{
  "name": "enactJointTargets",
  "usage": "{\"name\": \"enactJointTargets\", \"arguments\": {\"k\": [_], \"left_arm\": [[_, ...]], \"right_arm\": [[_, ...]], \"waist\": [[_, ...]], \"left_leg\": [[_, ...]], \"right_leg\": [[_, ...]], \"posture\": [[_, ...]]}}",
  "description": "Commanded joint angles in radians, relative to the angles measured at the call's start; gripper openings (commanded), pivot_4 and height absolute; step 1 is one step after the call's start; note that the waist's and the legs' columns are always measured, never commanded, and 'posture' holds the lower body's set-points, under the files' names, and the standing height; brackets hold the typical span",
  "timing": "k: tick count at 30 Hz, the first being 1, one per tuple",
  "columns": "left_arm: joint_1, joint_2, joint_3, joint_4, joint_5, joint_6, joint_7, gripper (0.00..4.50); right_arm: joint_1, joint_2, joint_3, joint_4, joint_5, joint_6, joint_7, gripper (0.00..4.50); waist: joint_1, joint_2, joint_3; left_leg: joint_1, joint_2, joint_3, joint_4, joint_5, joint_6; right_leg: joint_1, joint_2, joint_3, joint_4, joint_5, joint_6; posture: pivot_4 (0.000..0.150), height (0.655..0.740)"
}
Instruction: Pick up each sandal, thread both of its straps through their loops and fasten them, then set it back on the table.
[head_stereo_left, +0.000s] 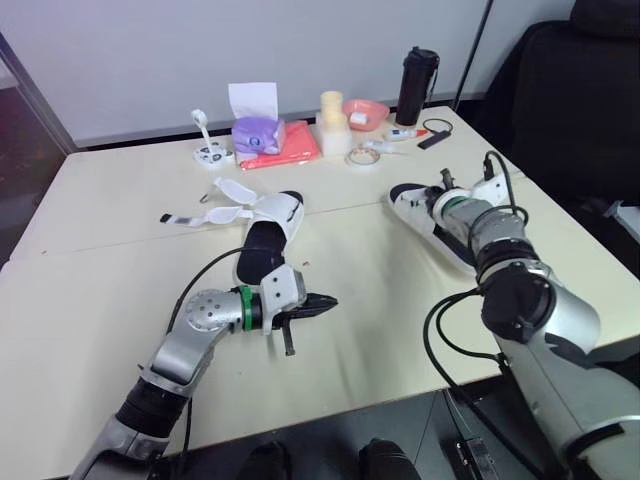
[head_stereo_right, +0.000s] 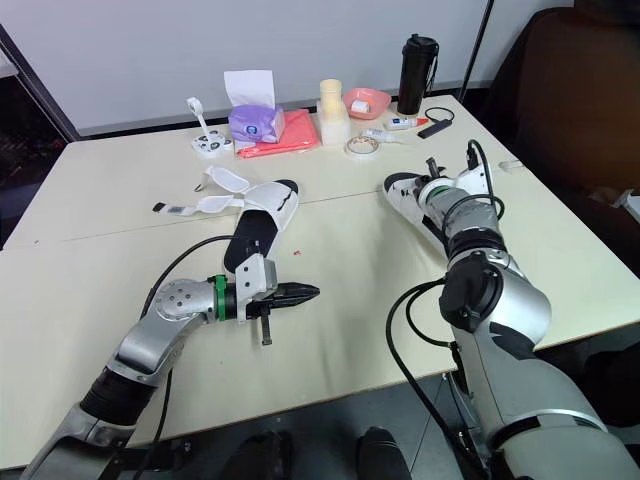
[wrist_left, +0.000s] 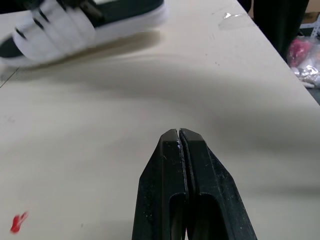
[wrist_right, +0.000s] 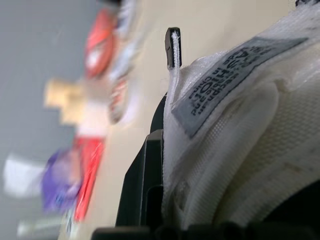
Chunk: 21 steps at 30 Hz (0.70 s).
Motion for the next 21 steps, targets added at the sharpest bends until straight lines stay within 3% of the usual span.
{"name": "enactJointTargets", "arguments": {"k": [1,15,18,21], "left_arm": [[-0.005,0.012,0.019,-0.030,-0.001,-0.002,0.007,0.00],[0.021,0.033,0.021,-0.064,0.002,0.007,0.039,0.00],[0.023,0.034,0.020,-0.067,0.000,0.009,0.042,0.00],[0.026,0.037,0.020,-0.069,0.000,0.009,0.043,0.00]], "right_arm": [[-0.074,0.012,-0.054,-0.018,0.056,-0.093,-0.031,0.30],[-0.106,0.060,-0.115,0.003,0.114,-0.204,-0.072,0.30],[-0.085,0.067,-0.123,0.005,0.121,-0.211,-0.076,1.41],[-0.066,0.074,-0.127,0.005,0.122,-0.217,-0.087,2.93]], "waist": [[-0.002,0.000,0.000],[-0.008,0.000,0.000],[-0.007,0.000,0.000],[-0.009,0.000,0.000]], "left_leg": [[0.000,0.000,0.000,0.000,0.000,0.000],[0.000,0.000,0.001,0.000,0.000,0.000],[0.000,0.000,0.001,0.000,0.000,0.000],[0.000,0.000,0.001,0.000,0.000,0.000]], "right_leg": [[0.000,0.000,0.000,0.000,0.000,0.000],[0.000,0.000,0.002,0.000,0.000,0.000],[0.000,0.000,0.002,0.000,0.000,0.000],[0.000,0.000,0.002,0.000,0.000,0.000]], "posture": [[0.150,0.7400],[0.150,0.7400],[0.150,0.7400],[0.150,0.7400]]}}
